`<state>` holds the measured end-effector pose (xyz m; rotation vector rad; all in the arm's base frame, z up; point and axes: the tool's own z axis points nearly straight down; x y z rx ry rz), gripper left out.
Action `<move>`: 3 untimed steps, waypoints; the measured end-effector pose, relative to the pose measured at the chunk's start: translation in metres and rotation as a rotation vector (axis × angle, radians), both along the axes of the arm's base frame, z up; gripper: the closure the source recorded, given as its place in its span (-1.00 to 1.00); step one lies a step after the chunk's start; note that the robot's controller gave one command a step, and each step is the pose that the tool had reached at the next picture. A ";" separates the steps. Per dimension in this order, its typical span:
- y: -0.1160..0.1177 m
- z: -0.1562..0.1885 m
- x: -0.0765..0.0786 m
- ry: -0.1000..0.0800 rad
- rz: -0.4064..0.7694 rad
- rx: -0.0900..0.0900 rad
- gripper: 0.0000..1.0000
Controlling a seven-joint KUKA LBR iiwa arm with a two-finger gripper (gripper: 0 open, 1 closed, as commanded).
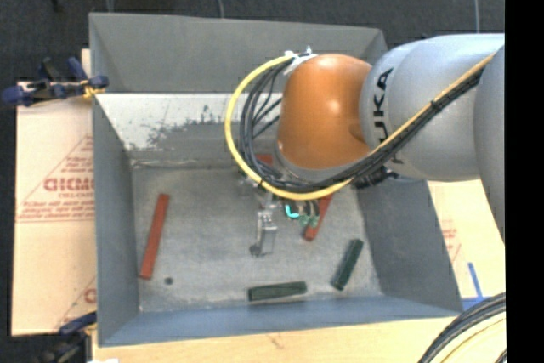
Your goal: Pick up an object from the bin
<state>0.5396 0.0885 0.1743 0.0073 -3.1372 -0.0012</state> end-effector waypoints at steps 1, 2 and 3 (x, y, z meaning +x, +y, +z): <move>0.000 0.004 0.002 -0.008 -0.002 0.001 -1.00; -0.005 -0.066 -0.042 0.003 0.017 -0.001 -1.00; -0.002 -0.033 -0.054 -0.005 -0.032 0.000 -1.00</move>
Offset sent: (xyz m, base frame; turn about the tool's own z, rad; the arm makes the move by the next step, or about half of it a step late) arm -0.0516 -0.0124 -0.1016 -0.0819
